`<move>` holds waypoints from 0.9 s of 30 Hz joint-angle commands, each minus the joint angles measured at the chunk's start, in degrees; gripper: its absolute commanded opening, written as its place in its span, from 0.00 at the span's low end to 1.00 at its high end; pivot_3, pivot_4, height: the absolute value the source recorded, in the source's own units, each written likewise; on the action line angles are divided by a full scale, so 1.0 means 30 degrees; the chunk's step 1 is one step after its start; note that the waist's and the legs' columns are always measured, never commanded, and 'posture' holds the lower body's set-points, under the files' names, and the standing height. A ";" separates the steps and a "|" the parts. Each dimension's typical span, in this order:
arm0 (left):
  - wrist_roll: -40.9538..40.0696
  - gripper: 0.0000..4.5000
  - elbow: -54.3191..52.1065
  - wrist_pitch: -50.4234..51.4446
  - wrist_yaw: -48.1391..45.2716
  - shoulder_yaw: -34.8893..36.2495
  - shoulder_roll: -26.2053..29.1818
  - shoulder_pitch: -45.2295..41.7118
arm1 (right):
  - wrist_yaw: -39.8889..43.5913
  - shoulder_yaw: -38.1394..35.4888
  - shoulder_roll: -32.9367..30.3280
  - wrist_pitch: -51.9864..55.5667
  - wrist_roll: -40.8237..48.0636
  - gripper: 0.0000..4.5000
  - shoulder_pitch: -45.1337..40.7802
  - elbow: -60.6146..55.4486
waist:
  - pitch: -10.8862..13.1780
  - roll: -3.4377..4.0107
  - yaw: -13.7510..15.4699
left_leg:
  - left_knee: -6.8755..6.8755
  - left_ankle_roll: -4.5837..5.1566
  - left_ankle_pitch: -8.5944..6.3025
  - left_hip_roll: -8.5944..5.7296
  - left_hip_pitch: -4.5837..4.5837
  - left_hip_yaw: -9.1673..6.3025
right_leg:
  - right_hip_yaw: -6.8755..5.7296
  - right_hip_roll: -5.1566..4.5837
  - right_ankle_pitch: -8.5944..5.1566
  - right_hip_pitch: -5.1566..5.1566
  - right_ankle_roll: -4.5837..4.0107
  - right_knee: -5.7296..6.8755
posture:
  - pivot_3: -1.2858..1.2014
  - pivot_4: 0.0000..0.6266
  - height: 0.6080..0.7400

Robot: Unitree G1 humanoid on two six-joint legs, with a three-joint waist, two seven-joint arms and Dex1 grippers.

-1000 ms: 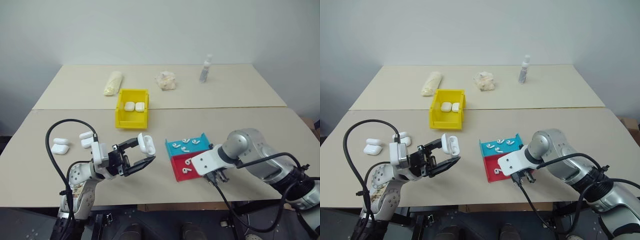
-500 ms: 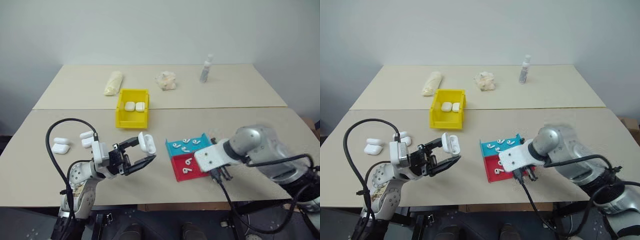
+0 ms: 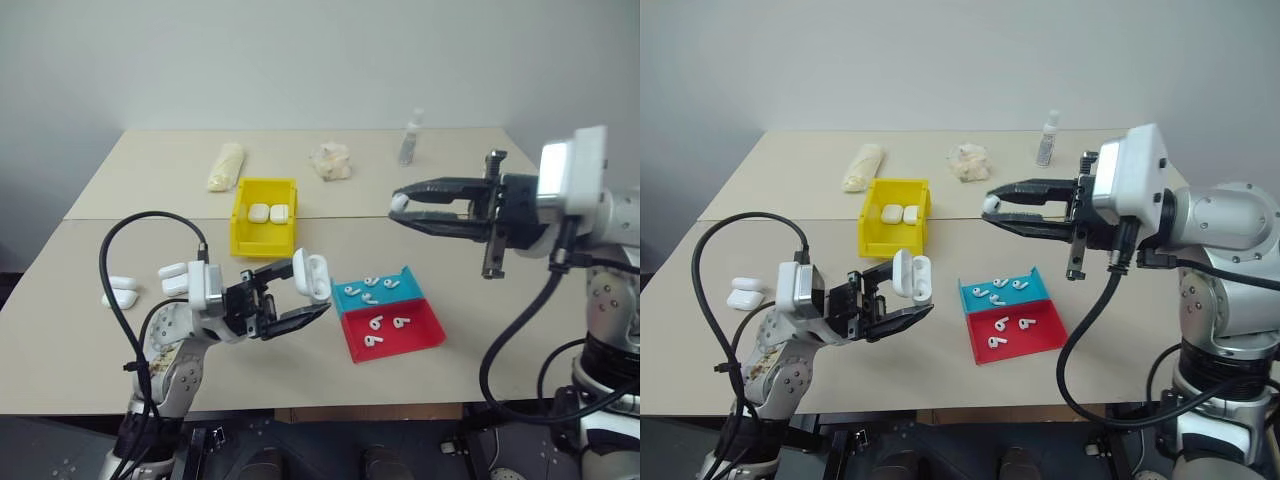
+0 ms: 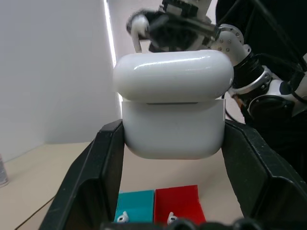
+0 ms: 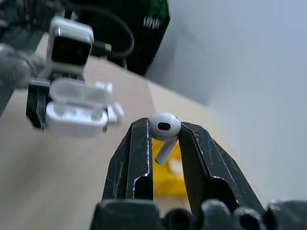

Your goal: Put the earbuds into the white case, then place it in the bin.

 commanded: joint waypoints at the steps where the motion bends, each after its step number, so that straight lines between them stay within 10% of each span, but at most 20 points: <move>1: -0.0423 0.61 -0.0623 0.0376 0.0285 -0.0147 -0.0343 -0.0781 | -0.1054 0.0096 0.1373 -0.1779 0.1521 0.14 0.0359 -0.0450 | 0.0000 0.0000 0.0002 | 0.0000 0.0000 0.0000 -0.0002 -0.0001 0.0001 | 0.0000 -0.0001 0.0000 0.0000 0.0000 -0.0001 | 0.52 0.24 1.00; 27: -0.0570 0.61 -0.1305 0.0854 -0.0018 -0.0626 -0.0970 -0.1555 | 0.1608 0.4314 0.3001 -0.7144 0.1787 0.14 0.0810 0.4218 | 0.0001 0.0002 -0.0012 | -0.0001 0.0000 0.0002 -0.0002 0.0007 0.0000 | 0.0006 0.0009 0.0000 -0.0001 -0.0001 -0.0007 | 0.52 0.24 1.00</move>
